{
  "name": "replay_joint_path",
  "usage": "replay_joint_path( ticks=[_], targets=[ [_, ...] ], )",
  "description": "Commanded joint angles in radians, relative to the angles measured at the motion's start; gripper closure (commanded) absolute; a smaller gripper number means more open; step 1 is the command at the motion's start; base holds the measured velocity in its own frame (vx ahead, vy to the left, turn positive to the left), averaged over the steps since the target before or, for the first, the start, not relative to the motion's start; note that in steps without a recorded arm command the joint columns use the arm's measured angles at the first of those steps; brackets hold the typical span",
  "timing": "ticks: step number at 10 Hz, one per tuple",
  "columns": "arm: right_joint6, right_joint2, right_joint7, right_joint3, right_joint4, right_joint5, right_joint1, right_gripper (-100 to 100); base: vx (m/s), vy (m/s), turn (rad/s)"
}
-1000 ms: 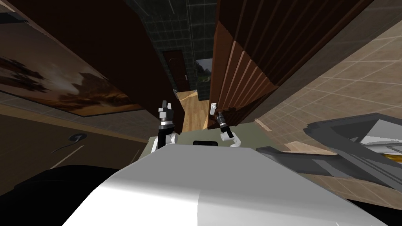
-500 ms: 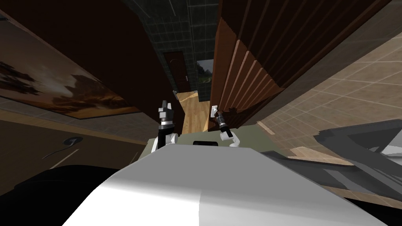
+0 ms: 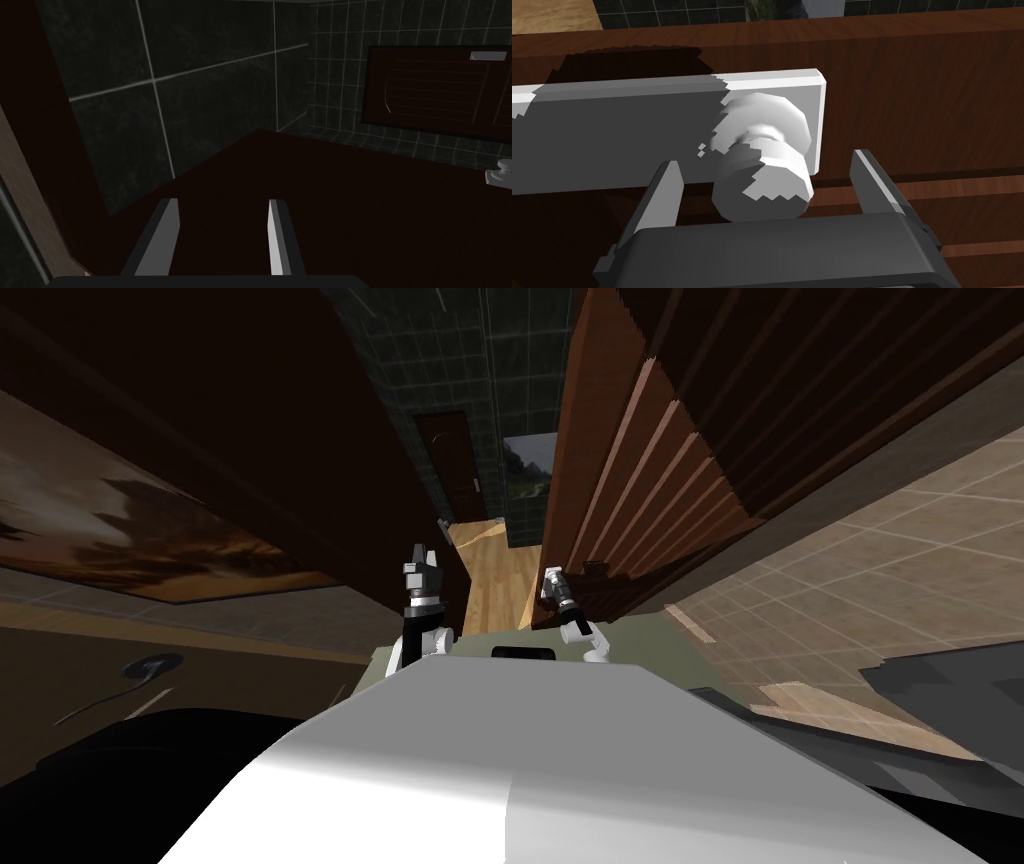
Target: Push the door open
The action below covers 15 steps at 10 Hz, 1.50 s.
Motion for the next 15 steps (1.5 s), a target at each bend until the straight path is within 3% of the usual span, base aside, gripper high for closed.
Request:
replay_joint_path(
  ticks=[1, 2, 7, 15],
  targets=[
    [0.0, 0.0, 0.0, 0.0, 0.0, 0.0, 0.0, -100, 0.068, 0.016, 0.002],
    [0.0, 0.0, 0.0, 0.0, 0.0, 0.0, 0.0, 100, -0.008, -0.002, -0.002],
    [0.0, 0.0, 0.0, 0.0, 0.0, 0.0, 0.0, 100, -0.006, -0.003, 0.005],
    [0.0, 0.0, 0.016, -0.08, 0.023, -0.008, -0.021, 100, 0.165, 0.074, -0.048]
  ],
)
